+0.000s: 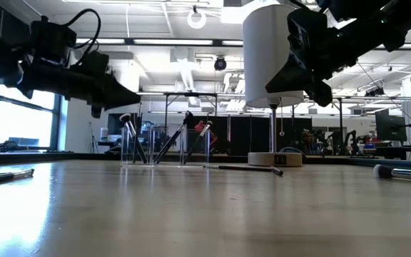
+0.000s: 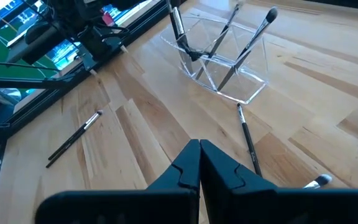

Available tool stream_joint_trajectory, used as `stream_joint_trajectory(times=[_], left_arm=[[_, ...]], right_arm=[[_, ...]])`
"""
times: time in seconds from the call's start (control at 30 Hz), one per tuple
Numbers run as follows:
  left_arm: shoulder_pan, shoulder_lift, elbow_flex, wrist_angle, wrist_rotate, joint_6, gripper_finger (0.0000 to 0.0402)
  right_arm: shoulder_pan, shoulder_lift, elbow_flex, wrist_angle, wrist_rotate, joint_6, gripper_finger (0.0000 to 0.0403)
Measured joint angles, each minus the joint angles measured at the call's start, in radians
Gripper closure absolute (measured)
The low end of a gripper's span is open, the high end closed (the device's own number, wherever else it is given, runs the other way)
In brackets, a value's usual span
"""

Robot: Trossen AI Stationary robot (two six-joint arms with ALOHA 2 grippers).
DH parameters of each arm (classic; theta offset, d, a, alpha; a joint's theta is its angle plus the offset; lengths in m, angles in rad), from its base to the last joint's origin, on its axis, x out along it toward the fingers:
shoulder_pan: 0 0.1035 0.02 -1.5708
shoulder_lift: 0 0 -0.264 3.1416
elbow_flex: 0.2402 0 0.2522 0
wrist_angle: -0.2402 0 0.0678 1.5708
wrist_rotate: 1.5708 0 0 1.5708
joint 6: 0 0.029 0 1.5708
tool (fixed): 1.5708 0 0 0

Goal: Put items in baskets/containers
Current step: Put the black eyeshadow brush into the transparent organizer, then put the black powder brush into the transparent organizer

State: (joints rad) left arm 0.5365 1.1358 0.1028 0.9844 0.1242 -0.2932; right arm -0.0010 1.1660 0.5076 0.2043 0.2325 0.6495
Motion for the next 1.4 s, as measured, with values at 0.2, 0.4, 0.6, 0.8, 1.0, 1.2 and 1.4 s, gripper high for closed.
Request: stream_joint_trajectory(times=[0.2,0.4,0.6,0.8,1.0,1.2,1.4], left_arm=[[0.0,0.0,0.001,0.005,-0.002,0.0,0.0278],[0.0,-0.022,0.077,0.004,-0.058,0.014,0.0221],[-0.039,-0.061,0.287,-0.26,-0.107,0.061,0.0214],[-0.188,-0.04,0.646,-0.959,-0.254,0.046,0.0214],[-0.331,0.069,0.889,-1.351,-0.311,-0.279,0.0214],[-0.468,0.168,0.95,-1.477,-0.31,-0.598,0.0214],[-0.6,0.247,0.951,-1.59,-0.324,-0.924,0.024]], right_arm=[[0.0,0.0,0.0,0.0,-0.029,-0.002,0.0402],[0.0,0.0,0.0,0.0,-0.064,-0.027,0.0402],[0.001,0.0,0.0,0.0,-0.117,-0.055,0.0402],[0.0,0.0,0.0,-0.006,-0.165,-0.09,0.0402],[0.001,0.0,0.0,-0.027,-0.237,-0.136,0.0402],[0.001,0.0,0.0,-0.089,-0.274,-0.16,0.0402],[0.001,0.0,0.0,-0.138,-0.277,-0.157,0.0402]])
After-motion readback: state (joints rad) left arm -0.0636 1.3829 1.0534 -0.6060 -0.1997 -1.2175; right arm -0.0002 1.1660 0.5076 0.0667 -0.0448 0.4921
